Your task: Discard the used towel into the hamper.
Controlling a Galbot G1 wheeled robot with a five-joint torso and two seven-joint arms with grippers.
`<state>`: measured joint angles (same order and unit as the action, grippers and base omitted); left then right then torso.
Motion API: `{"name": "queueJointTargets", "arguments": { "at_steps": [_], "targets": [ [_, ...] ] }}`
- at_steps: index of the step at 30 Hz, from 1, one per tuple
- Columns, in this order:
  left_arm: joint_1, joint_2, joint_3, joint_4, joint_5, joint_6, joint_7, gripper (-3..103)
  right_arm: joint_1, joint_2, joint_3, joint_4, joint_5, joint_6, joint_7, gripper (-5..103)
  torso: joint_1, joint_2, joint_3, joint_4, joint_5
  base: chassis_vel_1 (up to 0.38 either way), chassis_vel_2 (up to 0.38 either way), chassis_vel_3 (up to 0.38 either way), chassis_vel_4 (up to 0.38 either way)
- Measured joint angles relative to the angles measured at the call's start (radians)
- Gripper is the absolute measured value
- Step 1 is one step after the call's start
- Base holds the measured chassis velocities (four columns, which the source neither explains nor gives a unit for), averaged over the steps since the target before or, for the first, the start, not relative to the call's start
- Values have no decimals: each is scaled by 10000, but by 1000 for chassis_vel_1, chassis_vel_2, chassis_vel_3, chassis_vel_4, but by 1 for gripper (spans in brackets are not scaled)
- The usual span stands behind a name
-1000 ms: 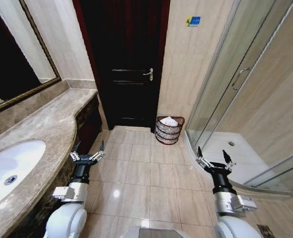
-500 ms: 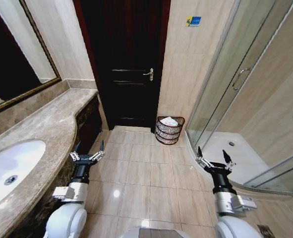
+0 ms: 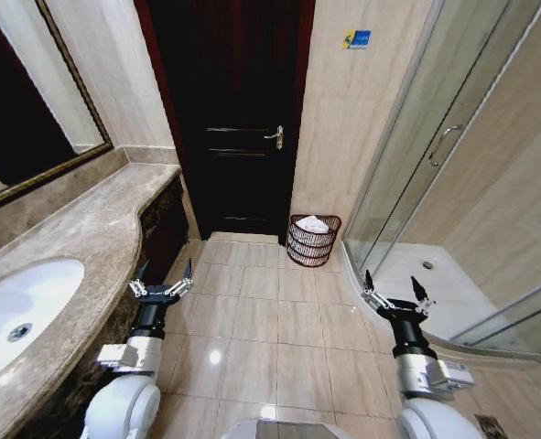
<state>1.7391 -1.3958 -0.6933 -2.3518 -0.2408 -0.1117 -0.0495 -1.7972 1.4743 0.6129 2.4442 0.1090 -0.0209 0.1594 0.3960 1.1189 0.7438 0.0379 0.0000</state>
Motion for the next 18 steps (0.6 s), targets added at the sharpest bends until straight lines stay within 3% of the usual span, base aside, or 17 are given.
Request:
{"name": "queueJointTargets", "arguments": {
  "at_steps": [18],
  "targets": [
    [0, 0, 0, 0, 0, 0, 0, 100, 0, 1, 0, 0, 0, 0, 0, 100, 0, 0, 0, 0, 0, 0, 0, 0, 0]
  ]
}}
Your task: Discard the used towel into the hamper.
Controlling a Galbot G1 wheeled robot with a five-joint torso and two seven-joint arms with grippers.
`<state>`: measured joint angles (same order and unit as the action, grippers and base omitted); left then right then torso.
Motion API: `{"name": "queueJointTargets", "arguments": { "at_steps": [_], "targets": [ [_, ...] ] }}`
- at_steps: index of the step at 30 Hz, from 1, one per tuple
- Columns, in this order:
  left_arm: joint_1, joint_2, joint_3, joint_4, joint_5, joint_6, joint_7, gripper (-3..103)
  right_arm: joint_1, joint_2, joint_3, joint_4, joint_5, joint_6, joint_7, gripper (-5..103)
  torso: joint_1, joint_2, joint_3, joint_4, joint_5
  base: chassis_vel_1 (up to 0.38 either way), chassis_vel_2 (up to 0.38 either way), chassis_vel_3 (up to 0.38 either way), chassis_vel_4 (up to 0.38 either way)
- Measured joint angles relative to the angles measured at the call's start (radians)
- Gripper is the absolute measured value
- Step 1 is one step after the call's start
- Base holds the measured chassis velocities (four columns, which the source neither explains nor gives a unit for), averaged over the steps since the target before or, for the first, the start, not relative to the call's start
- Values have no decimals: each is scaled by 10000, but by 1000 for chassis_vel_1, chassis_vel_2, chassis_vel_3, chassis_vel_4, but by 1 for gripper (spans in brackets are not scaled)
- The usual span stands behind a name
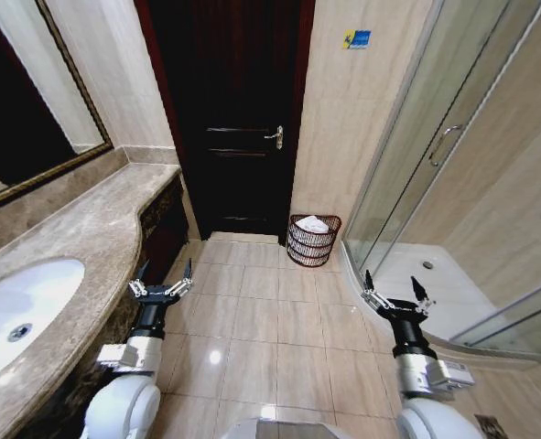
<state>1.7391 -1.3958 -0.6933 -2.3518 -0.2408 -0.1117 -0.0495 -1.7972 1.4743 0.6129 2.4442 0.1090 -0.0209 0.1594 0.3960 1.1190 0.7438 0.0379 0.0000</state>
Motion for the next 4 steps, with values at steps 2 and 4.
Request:
{"name": "queueJointTargets", "arguments": {
  "at_steps": [2, 4],
  "targets": [
    [0, 0, 0, 0, -1, 0, 0, 100, 0, 0, 0, 0, 0, 0, 0, 100, 0, 0, 0, 0, 0, 0, 0, 0, 0],
    [0, 0, 0, 0, 0, 0, 0, 100, 0, -1, 0, 0, 0, 0, 0, 100, 0, 0, 0, 0, 0, 0, 0, 0, 0]
  ]
}}
